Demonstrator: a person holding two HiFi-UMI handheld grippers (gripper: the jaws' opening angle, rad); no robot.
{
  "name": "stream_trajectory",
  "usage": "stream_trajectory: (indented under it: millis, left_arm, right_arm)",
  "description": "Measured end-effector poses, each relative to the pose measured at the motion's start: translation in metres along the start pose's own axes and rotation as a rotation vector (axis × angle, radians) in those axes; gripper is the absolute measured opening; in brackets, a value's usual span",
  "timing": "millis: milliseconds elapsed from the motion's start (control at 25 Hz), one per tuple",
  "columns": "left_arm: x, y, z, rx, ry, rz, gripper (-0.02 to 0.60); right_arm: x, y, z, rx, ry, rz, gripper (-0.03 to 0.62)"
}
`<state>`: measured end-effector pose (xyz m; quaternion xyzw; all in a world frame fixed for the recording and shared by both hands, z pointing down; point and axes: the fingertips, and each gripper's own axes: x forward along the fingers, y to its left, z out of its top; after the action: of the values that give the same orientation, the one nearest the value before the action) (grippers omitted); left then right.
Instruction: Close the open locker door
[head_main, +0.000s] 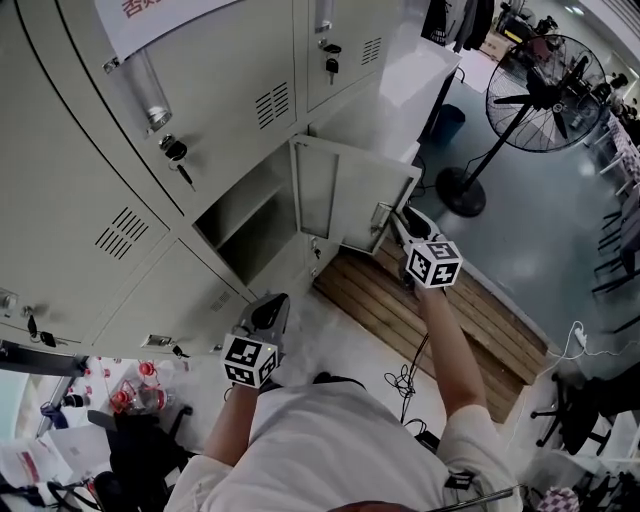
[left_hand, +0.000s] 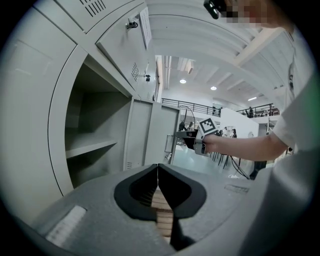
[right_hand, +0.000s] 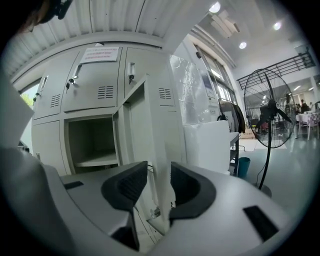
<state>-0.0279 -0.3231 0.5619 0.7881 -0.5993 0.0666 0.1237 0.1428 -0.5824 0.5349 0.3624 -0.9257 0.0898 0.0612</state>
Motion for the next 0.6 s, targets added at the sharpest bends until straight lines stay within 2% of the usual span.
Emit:
stream_trajectory:
  millis: [600]
  left_arm:
    - [-0.016, 0.013, -0.005, -0.008, 0.013, 0.013, 0.015]
  right_arm:
    - [0.01, 0.013, -0.004, -0.014, 0.019, 0.023, 0.133]
